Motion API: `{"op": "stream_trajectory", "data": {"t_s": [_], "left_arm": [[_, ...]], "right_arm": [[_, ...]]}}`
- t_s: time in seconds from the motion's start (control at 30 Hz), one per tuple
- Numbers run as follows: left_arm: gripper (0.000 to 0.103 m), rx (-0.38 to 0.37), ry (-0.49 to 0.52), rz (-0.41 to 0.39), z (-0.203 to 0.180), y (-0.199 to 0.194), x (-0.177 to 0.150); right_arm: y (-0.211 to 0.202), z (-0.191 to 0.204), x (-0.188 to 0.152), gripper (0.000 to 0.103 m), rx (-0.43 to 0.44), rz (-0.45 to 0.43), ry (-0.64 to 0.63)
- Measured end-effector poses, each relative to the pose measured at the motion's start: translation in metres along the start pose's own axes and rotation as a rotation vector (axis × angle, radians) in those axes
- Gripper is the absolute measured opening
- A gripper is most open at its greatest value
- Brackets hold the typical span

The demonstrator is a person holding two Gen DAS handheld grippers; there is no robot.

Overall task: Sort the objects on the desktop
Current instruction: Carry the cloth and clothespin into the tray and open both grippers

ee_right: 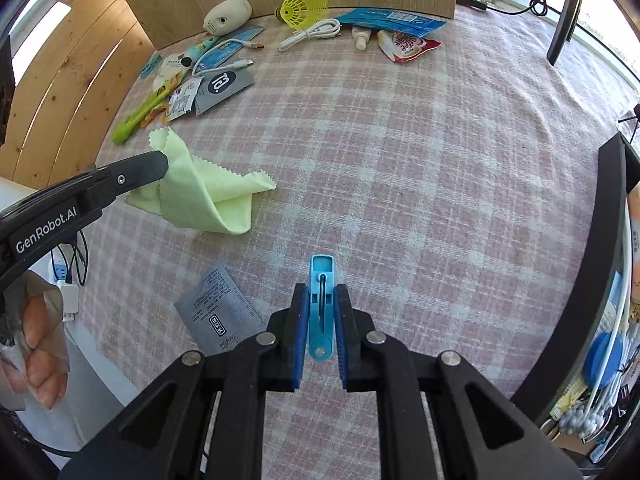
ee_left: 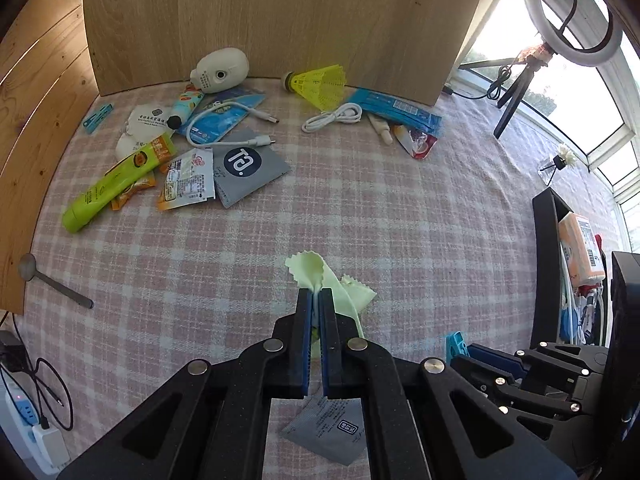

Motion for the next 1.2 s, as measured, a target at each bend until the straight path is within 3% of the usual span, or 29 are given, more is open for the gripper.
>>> {"op": "stream_trajectory", "data": {"t_s": [0.37,0.87,1.2], "left_arm": [[0.003,-0.058,0.134,-0.079,-0.101,-0.047,0.012],[0.003,-0.2,0.39,-0.103,-0.302,-0.079,0.0],[0.003,-0.25,0.505,-0.073,-0.406,-0.076,-0.025]], "right_arm": [[-0.068,-0.073,-0.016,0.013,-0.024,-0.107,0.087],[-0.166,-0.262,-0.085,0.013,-0.145,-0.222,0.341],[-0.194,-0.347,-0.128,0.013,-0.185,-0.235,0.447]]}}
Point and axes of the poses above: each gripper's, at about its wrist camera, not at the fingertips, and y roughly the way its jaws point, z to its left, x to its top, the point moved 8 cm from there along y, roughly the way its jaws point, and after that the axes turned 4 degrees about z, right-handed, at the moved point
